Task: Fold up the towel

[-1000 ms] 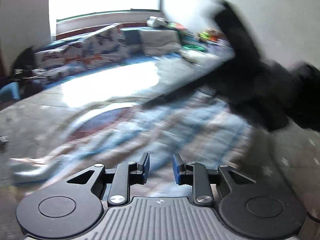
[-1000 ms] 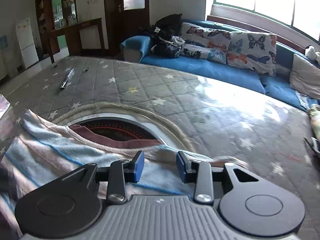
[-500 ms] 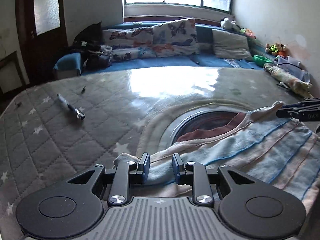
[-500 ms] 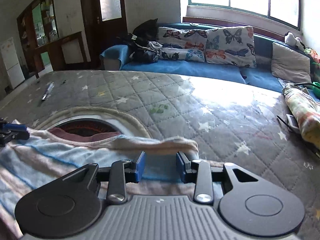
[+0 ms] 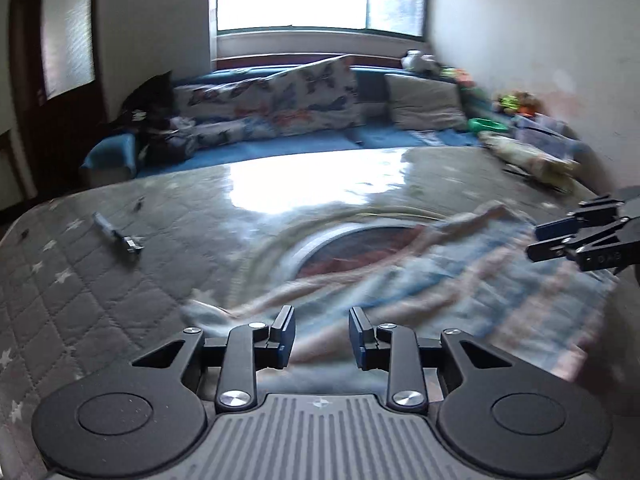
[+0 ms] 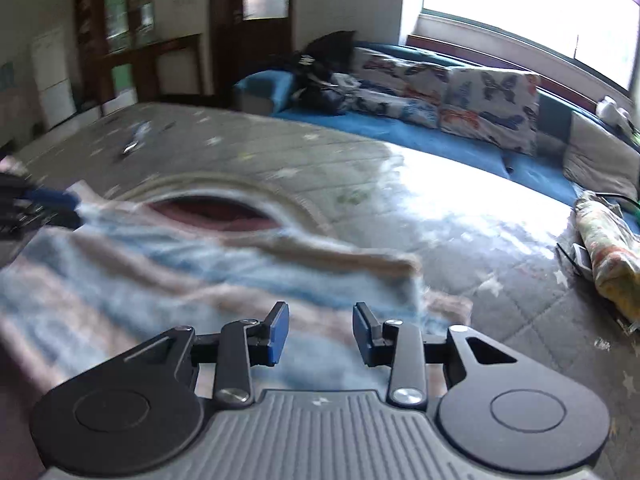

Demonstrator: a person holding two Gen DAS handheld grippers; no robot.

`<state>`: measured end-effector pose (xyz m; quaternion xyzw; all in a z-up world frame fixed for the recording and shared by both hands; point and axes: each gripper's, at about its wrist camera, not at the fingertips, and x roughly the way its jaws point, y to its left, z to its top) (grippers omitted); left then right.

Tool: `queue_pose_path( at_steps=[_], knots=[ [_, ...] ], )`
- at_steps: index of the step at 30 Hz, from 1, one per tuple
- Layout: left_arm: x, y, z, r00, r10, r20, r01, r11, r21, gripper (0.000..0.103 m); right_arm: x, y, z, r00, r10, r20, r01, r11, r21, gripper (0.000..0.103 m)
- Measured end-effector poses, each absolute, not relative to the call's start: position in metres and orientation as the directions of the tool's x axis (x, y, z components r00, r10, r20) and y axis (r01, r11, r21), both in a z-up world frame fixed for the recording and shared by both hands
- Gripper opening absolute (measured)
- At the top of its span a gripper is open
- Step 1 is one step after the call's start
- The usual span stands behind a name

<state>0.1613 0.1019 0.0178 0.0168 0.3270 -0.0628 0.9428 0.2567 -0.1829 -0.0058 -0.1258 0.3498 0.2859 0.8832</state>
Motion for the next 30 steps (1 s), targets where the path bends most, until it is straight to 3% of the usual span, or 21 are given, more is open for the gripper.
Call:
queue_pose_path(
  at_steps=[5, 11, 23, 30],
  knots=[
    [0.128, 0.087, 0.009, 0.762, -0.154, -0.629, 0.193, 0.981, -0.007, 0.033, 0.209, -0.19, -0.005, 0.57, 0.437, -0.696, -0.641, 0.766, -0.044, 0.039],
    [0.108, 0.094, -0.009, 0.741, -0.129, -0.659, 0.178, 0.984, 0.008, 0.032, 0.177, -0.207, -0.015, 0.589, 0.409, -0.697, -0.636, 0.766, -0.088, 0.04],
    [0.081, 0.122, -0.001, 0.765, -0.033, -0.643, 0.009, 0.999, -0.04, 0.036, 0.188, -0.236, -0.014, 0.605, 0.399, -0.689, -0.555, 0.832, -0.005, 0.041],
    [0.081, 0.13, -0.008, 0.751, -0.022, -0.66, -0.017, 0.998, -0.052, 0.034, 0.196, -0.242, -0.016, 0.609, 0.41, -0.679, -0.524, 0.851, 0.044, 0.034]
  ],
)
